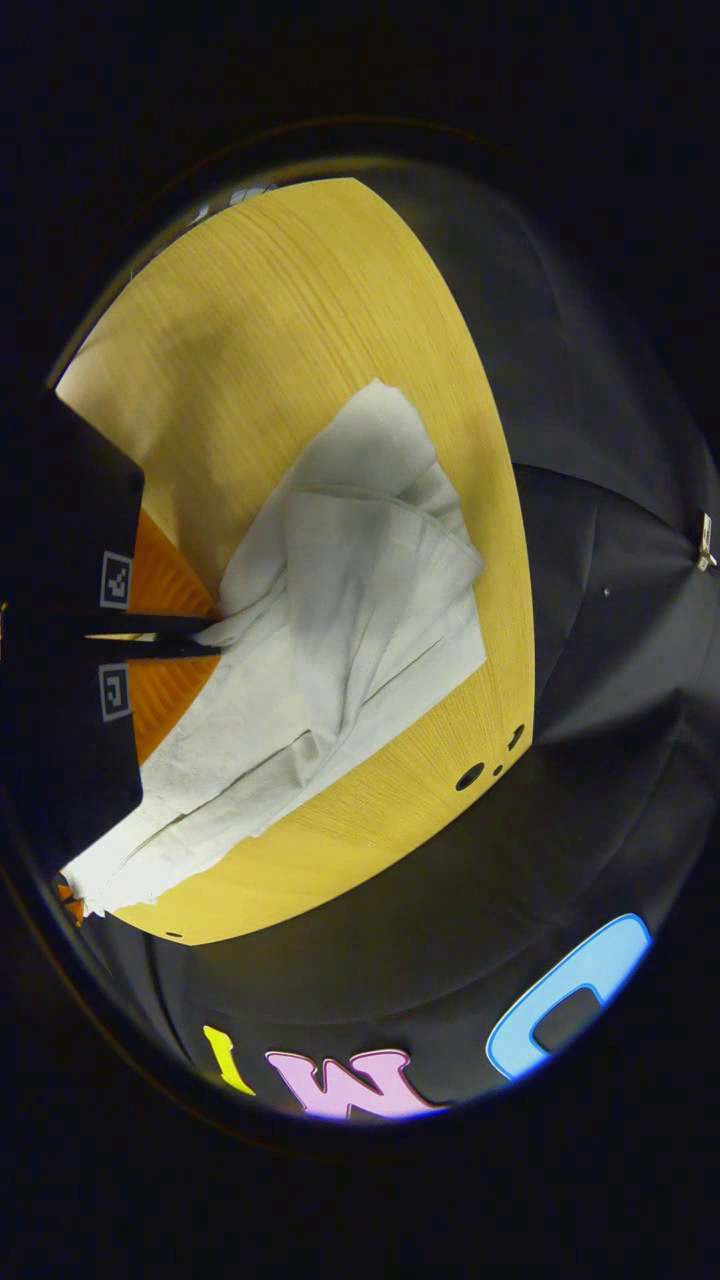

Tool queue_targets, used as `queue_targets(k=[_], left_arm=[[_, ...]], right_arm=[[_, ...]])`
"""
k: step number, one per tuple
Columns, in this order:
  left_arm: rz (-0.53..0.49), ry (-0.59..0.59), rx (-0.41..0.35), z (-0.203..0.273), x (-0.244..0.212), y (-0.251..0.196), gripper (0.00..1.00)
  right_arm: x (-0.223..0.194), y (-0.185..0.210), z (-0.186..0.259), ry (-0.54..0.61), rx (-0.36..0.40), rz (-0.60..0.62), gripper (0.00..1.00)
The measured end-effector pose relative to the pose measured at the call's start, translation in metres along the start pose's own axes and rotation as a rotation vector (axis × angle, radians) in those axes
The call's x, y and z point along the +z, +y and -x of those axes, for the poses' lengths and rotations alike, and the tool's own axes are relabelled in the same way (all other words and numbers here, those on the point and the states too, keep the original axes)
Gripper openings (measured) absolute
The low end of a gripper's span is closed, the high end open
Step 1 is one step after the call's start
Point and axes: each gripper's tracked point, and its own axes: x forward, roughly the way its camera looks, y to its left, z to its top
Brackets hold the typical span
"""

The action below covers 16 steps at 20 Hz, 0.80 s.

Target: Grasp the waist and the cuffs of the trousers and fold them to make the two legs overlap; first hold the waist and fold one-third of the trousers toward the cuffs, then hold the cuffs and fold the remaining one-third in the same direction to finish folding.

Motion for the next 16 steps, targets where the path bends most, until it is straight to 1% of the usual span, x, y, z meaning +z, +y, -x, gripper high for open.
queue_targets(k=[2,7,9,13,16], left_arm=[[0.008,-0.002,-0.011,0.0,-0.001,0.0,0.06],[0.015,0.003,-0.023,0.0,0.0,0.0,0.06],[0.007,0.002,-0.023,0.001,0.0,0.0,0.06],[0.018,-0.003,-0.035,-0.001,0.001,0.0,0.06],[0.02,-0.008,-0.045,-0.001,0.001,-0.001,0.06]], right_arm=[[-0.001,0.017,0.018,-0.024,0.045,0.055,0.05],[-0.018,0.092,0.047,-0.069,0.186,0.268,0.05],[-0.03,0.121,0.059,-0.076,0.247,0.32,0.05],[-0.078,0.176,0.074,-0.031,0.37,0.383,0.05],[-0.126,0.2,0.08,0.011,0.42,0.469,0.05]])
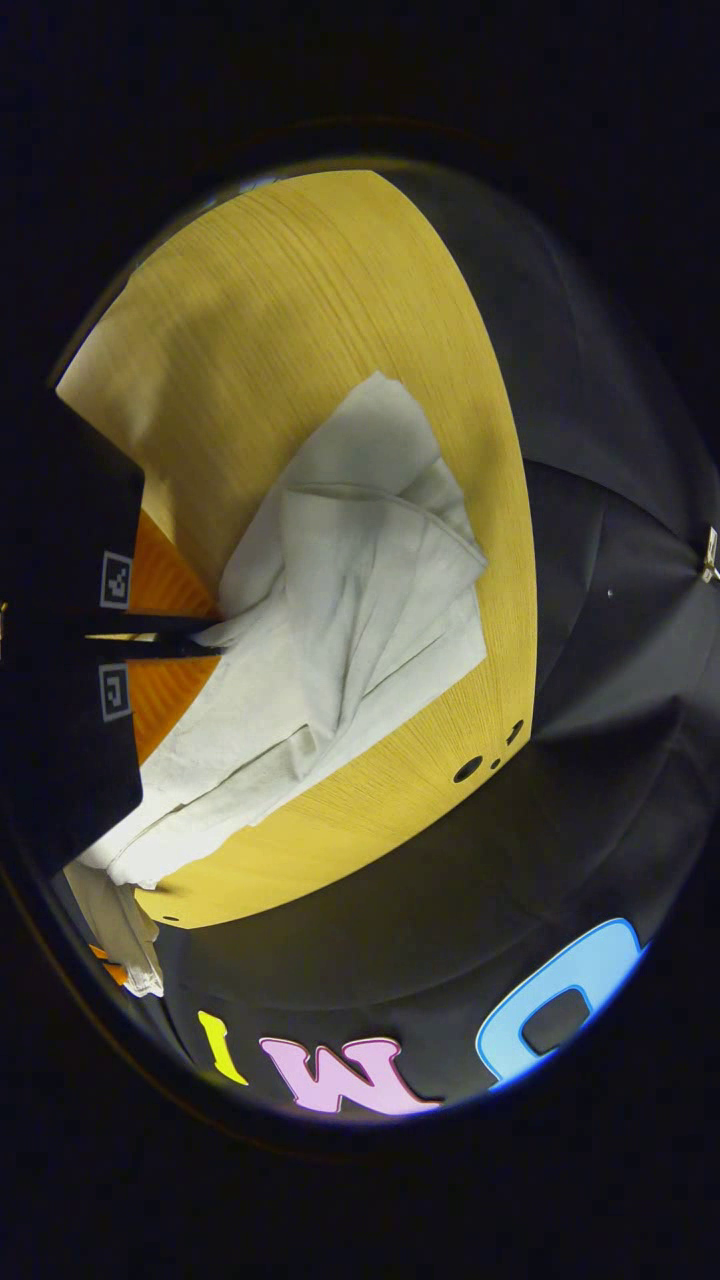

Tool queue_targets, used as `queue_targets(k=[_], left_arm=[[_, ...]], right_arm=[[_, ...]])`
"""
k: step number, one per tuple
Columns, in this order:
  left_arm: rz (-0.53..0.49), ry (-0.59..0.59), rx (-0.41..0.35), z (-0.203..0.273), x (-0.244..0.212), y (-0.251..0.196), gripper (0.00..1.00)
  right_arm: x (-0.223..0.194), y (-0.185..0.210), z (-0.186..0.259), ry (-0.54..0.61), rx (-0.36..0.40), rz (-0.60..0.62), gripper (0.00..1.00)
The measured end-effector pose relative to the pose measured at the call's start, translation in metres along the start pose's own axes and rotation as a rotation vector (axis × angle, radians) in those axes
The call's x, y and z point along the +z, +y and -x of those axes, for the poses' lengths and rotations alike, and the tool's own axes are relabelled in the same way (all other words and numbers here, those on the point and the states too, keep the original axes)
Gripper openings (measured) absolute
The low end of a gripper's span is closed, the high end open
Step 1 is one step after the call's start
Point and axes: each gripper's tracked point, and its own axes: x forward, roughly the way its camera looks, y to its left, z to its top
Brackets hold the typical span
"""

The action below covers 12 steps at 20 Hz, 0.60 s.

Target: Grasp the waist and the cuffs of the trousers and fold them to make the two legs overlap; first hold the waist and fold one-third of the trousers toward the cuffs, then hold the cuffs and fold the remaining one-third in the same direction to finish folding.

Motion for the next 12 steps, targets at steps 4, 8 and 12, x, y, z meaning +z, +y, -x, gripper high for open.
queue_targets(k=[4,8,12], left_arm=[[-0.001,0.002,-0.013,-0.001,0.001,0.0,0.06],[0.012,-0.002,-0.023,-0.001,0.002,0.0,0.06],[0.0,-0.005,-0.032,-0.001,0.002,-0.001,0.02]], right_arm=[[-0.053,0.05,-0.024,0.085,0.067,0.098,0.05],[-0.108,0.083,-0.04,0.17,0.113,0.235,0.05],[-0.157,0.099,-0.047,0.246,0.14,0.328,0.05]])
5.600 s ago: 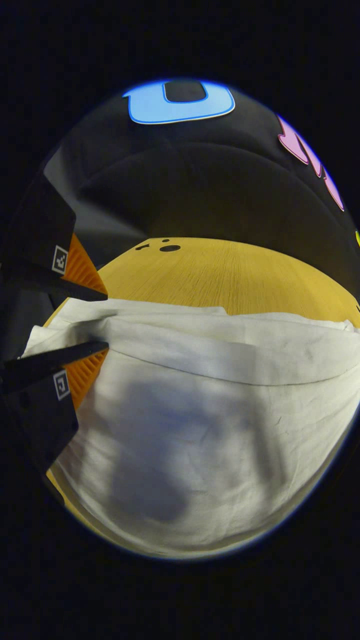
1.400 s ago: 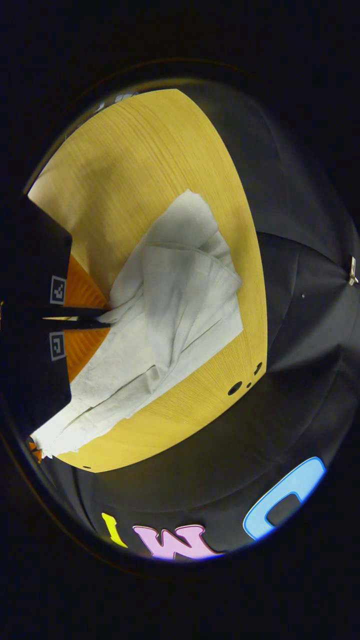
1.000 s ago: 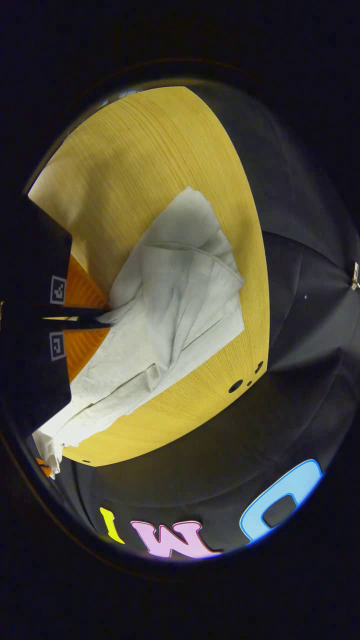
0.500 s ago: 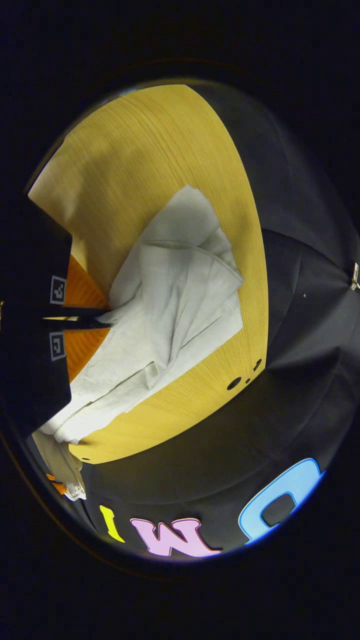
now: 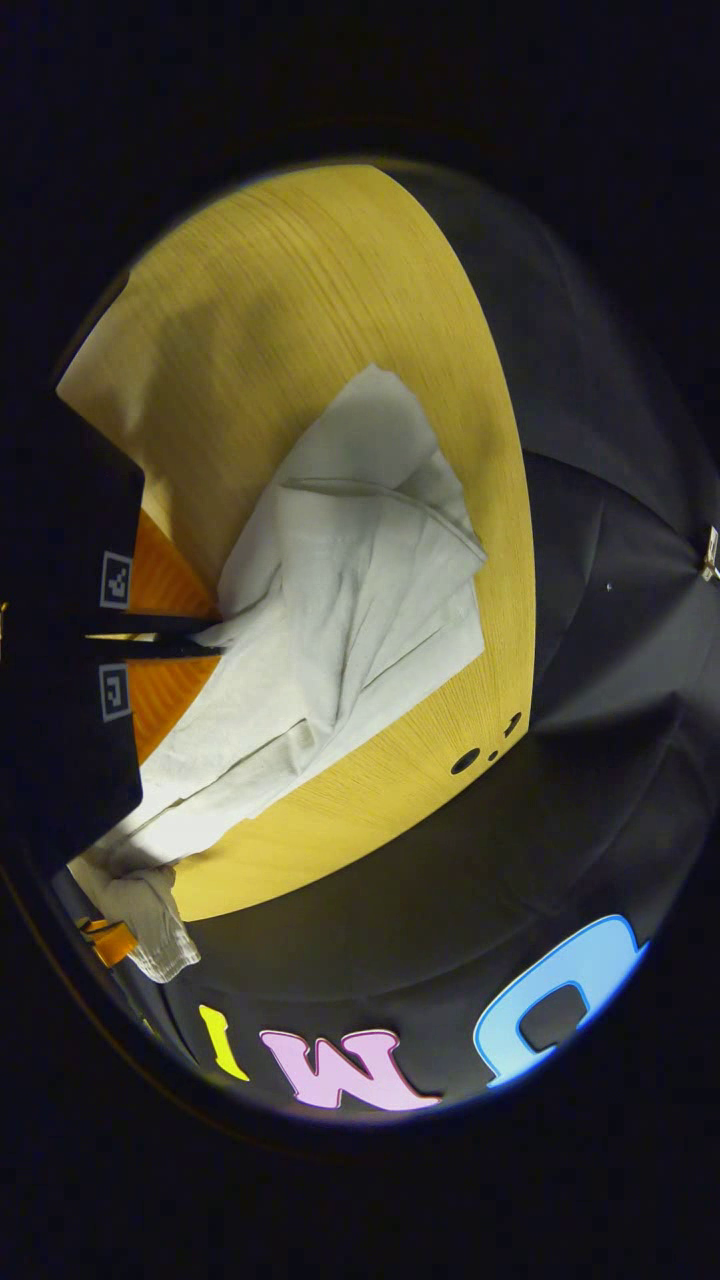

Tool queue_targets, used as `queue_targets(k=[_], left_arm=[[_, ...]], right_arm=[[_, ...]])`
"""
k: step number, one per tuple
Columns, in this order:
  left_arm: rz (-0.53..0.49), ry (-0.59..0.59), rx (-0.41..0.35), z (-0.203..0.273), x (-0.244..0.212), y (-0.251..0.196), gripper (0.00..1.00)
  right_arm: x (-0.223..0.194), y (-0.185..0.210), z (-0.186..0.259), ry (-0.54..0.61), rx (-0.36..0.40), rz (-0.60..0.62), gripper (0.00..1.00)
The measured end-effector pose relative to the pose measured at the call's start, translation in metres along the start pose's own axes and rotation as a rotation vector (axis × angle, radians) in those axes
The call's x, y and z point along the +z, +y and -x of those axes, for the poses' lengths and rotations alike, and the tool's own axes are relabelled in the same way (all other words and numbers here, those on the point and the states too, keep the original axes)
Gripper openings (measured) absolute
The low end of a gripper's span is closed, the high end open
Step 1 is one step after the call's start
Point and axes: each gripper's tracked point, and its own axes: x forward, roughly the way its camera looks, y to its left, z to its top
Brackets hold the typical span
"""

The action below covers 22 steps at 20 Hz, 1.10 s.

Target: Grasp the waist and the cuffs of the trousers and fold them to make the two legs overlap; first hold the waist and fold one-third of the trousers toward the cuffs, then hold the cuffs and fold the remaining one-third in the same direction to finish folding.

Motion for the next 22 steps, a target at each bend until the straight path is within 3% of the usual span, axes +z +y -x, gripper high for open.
queue_targets(k=[6,8,9,10,11,12,13,14,18,22], left_arm=[[0.02,-0.005,-0.016,-0.001,0.002,0.0,0.06],[0.026,-0.008,-0.022,-0.001,0.002,0.0,0.06],[0.033,-0.01,-0.029,0.0,0.003,0.0,0.06],[0.042,-0.012,-0.037,-0.001,0.003,-0.001,0.06],[0.052,-0.014,-0.044,-0.001,0.004,-0.001,0.06],[0.059,-0.016,-0.048,-0.001,0.004,-0.001,0.06],[0.06,-0.017,-0.05,-0.001,0.004,-0.001,0.06],[0.057,-0.015,-0.049,-0.002,0.003,-0.001,0.06],[0.066,-0.001,-0.041,-0.002,0.004,-0.001,0.06],[0.088,0.004,-0.025,-0.002,0.006,-0.002,0.06]], right_arm=[[-0.052,0.012,-0.018,0.155,-0.008,0.041,0.06],[-0.06,0.023,-0.019,0.191,0.015,-0.033,0.11],[-0.067,0.028,-0.023,0.212,0.028,-0.085,0.23],[-0.068,0.033,-0.021,0.228,0.052,-0.144,0.18],[-0.071,0.044,-0.021,0.251,0.095,-0.221,0.37],[-0.073,0.053,-0.016,0.266,0.129,-0.29,0.41],[-0.072,0.059,-0.01,0.272,0.156,-0.343,0.73],[-0.069,0.064,-0.005,0.272,0.18,-0.383,0.8],[-0.056,0.048,0.011,0.23,0.179,-0.471,0.8],[-0.044,-0.015,0.045,0.181,0.106,-0.502,0.81]])
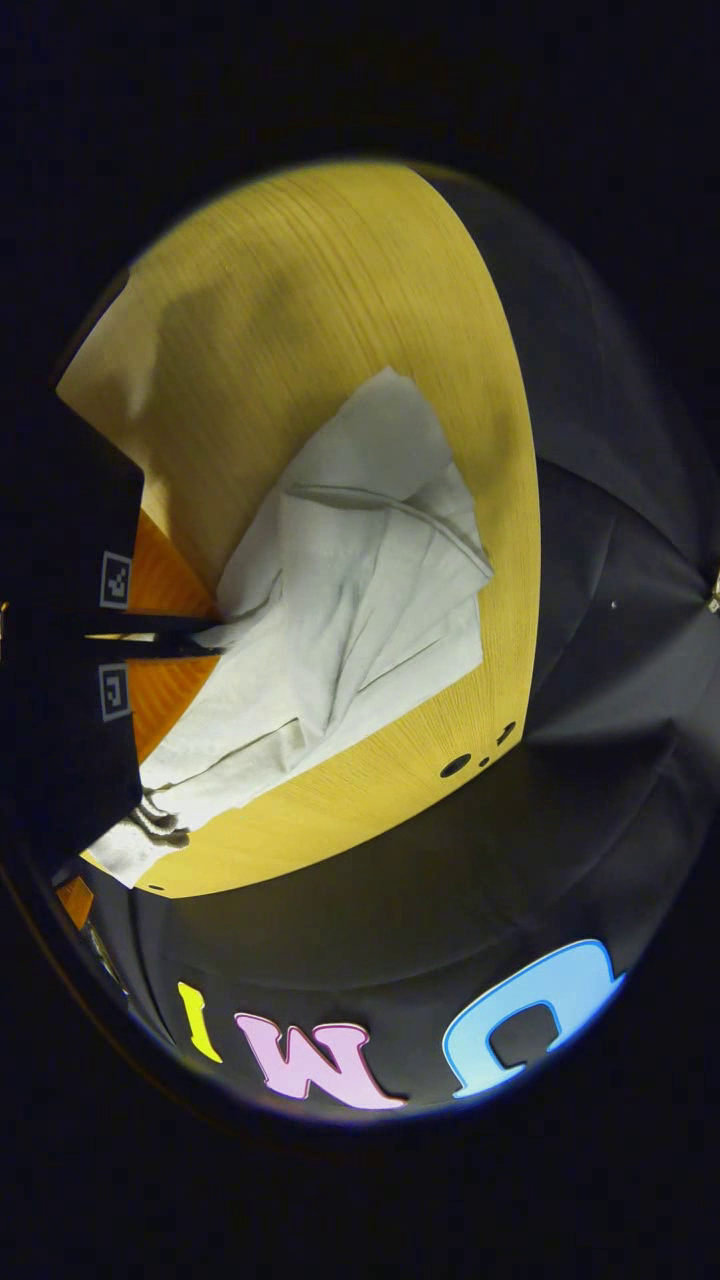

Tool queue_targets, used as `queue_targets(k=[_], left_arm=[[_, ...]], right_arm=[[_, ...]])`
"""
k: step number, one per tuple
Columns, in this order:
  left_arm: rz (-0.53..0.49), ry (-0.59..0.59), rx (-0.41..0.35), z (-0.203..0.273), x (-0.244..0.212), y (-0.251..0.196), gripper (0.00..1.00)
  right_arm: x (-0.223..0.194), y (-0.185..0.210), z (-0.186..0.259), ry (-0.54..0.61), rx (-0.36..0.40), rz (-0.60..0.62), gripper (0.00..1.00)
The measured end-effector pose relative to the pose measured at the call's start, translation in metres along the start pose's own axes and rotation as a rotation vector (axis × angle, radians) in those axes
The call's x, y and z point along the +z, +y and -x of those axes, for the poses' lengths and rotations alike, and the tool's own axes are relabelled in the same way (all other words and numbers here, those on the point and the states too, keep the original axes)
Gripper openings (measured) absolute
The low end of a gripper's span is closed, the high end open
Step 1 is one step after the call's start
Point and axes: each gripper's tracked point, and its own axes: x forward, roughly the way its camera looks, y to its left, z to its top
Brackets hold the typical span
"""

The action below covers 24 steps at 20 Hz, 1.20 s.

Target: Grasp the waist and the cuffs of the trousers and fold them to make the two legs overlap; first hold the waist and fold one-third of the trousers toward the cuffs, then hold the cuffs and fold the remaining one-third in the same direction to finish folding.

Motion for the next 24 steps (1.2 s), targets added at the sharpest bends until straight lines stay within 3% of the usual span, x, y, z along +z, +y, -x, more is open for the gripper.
queue_targets(k=[4,7,10,15,24], left_arm=[[0.067,-0.019,-0.002,0.003,0.003,-0.004,0.06],[0.05,-0.048,-0.005,0.012,0.009,-0.012,0.06],[-0.078,-0.09,-0.003,0.02,0.017,-0.037,0.06],[-0.296,-0.133,-0.066,0.035,0.012,-0.106,0.06],[-0.581,-0.183,-0.23,0.054,-0.045,-0.217,0.06]], right_arm=[[0.028,-0.056,0.037,-0.079,-0.06,-0.094,0.81],[0.046,-0.086,0.065,-0.132,-0.09,-0.145,0.8],[0.057,-0.109,0.087,-0.16,-0.115,-0.152,0.8],[0.075,-0.142,0.118,-0.2,-0.134,-0.198,0.81],[0.101,-0.178,0.145,-0.242,-0.142,-0.23,0.81]])
